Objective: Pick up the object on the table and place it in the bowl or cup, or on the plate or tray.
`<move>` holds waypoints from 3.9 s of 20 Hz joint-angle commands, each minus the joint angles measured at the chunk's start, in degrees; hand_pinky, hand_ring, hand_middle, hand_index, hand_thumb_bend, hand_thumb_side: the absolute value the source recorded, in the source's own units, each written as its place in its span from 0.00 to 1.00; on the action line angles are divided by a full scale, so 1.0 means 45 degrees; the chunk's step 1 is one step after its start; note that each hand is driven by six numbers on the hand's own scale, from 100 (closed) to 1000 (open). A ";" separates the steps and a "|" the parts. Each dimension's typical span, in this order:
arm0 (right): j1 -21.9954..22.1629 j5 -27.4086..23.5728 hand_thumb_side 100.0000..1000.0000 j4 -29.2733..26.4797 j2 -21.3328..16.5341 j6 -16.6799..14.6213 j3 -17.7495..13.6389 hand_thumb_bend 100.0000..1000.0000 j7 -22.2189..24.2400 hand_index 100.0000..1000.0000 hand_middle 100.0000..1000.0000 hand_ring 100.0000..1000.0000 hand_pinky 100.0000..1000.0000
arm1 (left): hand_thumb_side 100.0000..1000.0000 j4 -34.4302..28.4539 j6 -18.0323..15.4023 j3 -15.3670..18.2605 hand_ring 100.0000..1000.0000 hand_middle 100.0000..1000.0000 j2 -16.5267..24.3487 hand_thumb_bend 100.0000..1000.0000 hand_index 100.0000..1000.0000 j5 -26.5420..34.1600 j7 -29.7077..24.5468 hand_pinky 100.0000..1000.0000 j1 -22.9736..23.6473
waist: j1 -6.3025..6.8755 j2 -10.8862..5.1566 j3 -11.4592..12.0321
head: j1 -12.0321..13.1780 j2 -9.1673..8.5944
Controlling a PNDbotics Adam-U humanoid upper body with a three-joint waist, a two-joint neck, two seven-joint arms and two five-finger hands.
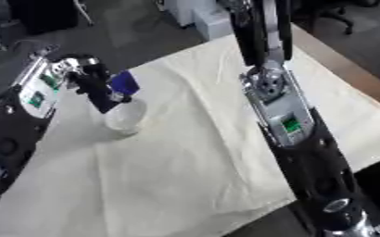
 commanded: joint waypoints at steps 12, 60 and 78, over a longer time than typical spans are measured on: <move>-0.0316 0.0026 0.88 -0.0165 0.0062 0.0005 -0.0027 0.00 0.0056 0.63 0.50 0.49 0.46 | 0.20 0.0494 0.0121 0.0144 0.15 0.22 0.0075 0.48 0.27 -0.0565 0.0054 0.00 -0.0039 | -0.0080 -0.0065 -0.0001 | -0.0103 -0.0044; -0.0529 -0.0012 0.89 -0.0165 0.0274 0.0043 0.0110 0.00 0.0322 0.63 0.50 0.49 0.46 | 0.20 0.1465 -0.0403 0.1023 0.16 0.22 0.0070 0.49 0.25 -0.2622 0.2002 0.00 -0.0535 | -0.0009 0.0044 -0.0313 | -0.0143 -0.0044; -0.0748 -0.0113 0.89 -0.0165 0.0429 0.0029 0.0226 0.00 0.0527 0.63 0.50 0.49 0.46 | 0.22 0.1981 -0.0865 0.1287 0.17 0.22 -0.0205 0.48 0.25 -0.2900 0.3513 0.00 -0.0211 | 0.0042 0.0222 -0.0553 | 0.0147 -0.0044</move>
